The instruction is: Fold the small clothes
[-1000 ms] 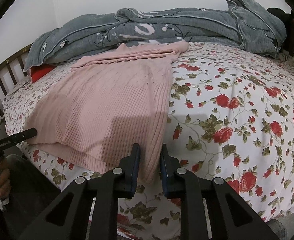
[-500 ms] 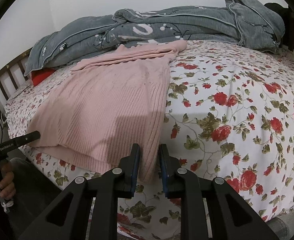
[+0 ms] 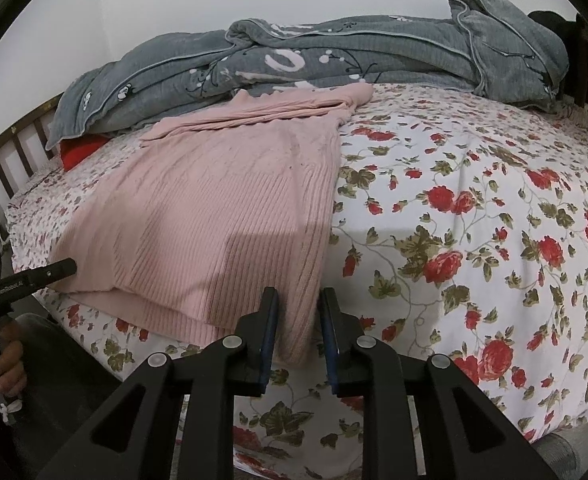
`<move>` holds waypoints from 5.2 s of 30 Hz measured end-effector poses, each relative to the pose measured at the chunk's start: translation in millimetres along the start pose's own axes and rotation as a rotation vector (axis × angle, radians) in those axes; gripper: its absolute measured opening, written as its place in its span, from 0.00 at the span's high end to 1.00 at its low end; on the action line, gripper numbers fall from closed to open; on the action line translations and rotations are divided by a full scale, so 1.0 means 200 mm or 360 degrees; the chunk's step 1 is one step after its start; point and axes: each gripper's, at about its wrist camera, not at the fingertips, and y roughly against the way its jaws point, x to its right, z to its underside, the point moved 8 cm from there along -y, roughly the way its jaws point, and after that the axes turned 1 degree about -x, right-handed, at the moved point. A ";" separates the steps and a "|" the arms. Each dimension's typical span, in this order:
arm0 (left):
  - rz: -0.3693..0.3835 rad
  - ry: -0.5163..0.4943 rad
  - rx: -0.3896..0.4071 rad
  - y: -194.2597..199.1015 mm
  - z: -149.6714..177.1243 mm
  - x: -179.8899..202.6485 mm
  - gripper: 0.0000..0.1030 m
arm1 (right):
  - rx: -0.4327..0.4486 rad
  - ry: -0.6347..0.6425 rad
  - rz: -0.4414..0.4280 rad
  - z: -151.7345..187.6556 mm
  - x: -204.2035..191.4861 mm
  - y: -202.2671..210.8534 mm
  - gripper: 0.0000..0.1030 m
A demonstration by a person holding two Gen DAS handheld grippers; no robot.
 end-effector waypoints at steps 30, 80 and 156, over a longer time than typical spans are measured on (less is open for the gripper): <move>0.0127 0.0207 -0.0022 0.07 0.04 -0.07 0.94 | 0.0011 -0.0073 -0.0124 0.00 -0.03 0.03 0.95; 0.0154 0.0439 0.0174 -0.54 -1.58 -0.04 0.94 | 0.0164 -0.0448 -0.0257 -1.60 0.12 -0.60 0.95; -0.0266 0.0007 0.0164 -0.66 -1.19 0.03 0.31 | -0.0066 -0.0196 -0.0012 -1.20 0.24 -0.84 0.35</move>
